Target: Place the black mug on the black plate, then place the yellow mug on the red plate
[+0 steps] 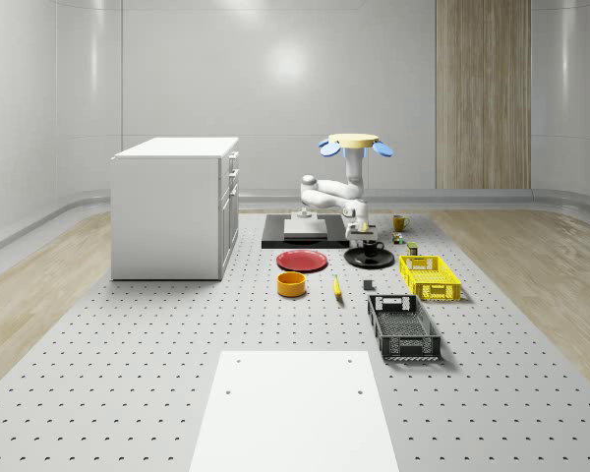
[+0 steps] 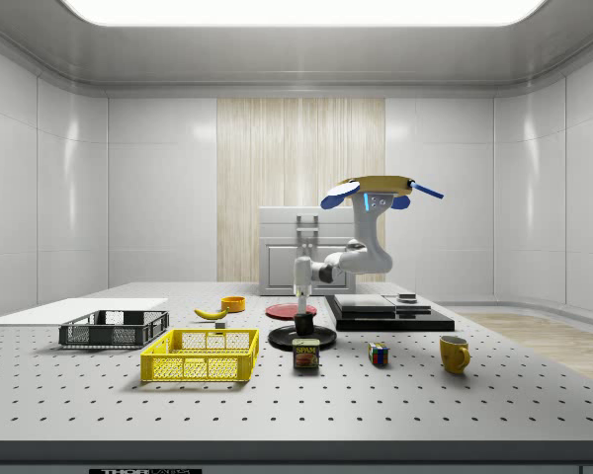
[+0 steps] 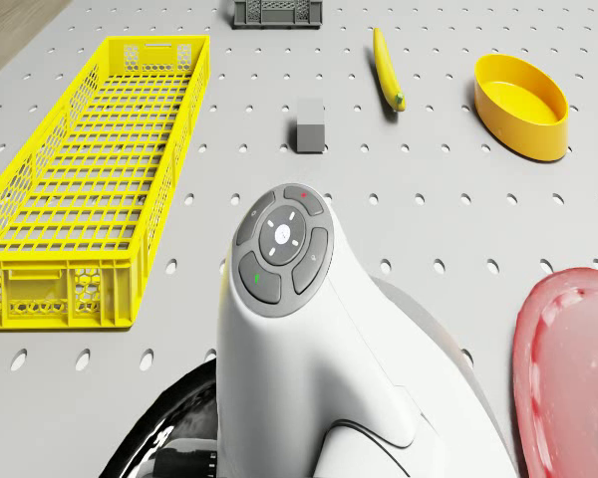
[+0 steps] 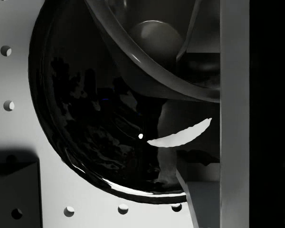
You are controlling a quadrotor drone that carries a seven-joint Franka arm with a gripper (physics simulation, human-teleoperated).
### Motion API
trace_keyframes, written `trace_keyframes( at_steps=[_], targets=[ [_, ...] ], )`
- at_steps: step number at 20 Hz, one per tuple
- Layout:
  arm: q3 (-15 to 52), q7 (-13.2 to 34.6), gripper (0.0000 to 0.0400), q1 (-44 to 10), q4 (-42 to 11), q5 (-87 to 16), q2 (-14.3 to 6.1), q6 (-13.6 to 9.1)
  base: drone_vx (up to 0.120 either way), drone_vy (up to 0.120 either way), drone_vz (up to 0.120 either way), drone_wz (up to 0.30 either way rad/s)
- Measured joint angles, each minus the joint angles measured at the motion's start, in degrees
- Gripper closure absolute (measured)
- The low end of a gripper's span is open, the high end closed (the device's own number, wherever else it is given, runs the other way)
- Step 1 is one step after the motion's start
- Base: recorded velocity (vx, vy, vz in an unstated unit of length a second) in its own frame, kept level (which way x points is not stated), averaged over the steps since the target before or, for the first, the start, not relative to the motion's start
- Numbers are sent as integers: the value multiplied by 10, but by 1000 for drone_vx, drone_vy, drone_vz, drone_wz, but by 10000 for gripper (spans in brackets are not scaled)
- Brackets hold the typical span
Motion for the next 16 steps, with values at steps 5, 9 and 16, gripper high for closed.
trace_keyframes(
  at_steps=[5,9,16],
  targets=[
    [13,-41,38,14,2,19,-4,4,0,0,0,0],
    [47,-69,3,32,-2,52,1,-8,0,0,0,0],
    [113,-89,0,47,-6,117,8,-31,0,0,51,0]
  ],
)
